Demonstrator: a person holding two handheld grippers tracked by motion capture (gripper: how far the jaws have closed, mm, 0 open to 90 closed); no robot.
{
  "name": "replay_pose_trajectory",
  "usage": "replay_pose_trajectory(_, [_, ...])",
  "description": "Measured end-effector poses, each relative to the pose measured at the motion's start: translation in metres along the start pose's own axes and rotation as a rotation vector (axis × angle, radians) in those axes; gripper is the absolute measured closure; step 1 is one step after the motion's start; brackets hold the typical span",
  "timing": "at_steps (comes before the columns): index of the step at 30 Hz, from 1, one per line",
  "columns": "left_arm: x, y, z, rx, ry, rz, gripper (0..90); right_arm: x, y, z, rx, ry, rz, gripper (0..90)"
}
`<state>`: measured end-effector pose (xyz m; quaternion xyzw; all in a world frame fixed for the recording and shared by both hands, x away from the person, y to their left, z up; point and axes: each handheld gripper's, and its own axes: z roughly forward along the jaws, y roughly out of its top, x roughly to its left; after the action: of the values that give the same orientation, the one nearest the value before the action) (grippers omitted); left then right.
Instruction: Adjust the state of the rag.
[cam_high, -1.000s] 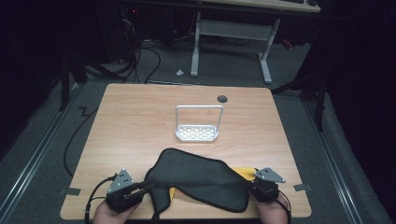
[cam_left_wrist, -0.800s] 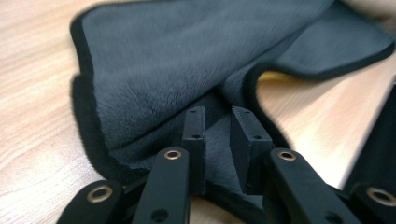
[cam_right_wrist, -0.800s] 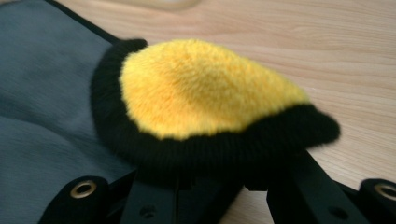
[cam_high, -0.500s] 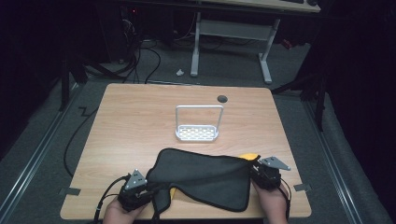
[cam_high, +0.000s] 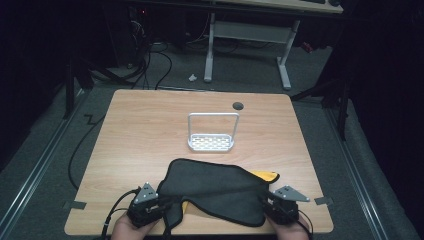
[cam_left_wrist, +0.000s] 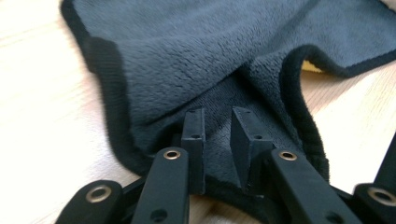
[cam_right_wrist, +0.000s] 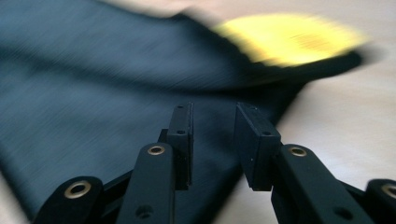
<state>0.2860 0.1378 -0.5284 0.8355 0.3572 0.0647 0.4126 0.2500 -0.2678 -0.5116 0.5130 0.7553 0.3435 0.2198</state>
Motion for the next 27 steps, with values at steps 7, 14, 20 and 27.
replay_pose_trajectory(7, [-0.001, 0.001, 0.004, 0.003, -0.015, 0.002, 75.9, -0.019, -0.008, 0.005, 0.081, -0.113, -0.005, 73.7])
replay_pose_trajectory(14, [-0.011, 0.002, 0.003, 0.006, -0.045, 0.034, 75.4, -0.044, -0.014, -0.006, 0.087, -0.22, 0.058, 74.0])
replay_pose_trajectory(20, [-0.006, 0.019, -0.014, -0.102, -0.067, 0.014, 74.0, -0.039, -0.007, -0.013, -0.004, -0.186, 0.042, 72.7])
replay_pose_trajectory(27, [0.025, 0.062, 0.017, -0.116, -0.04, -0.015, 74.8, -0.04, -0.006, -0.009, -0.004, -0.166, 0.049, 72.6])
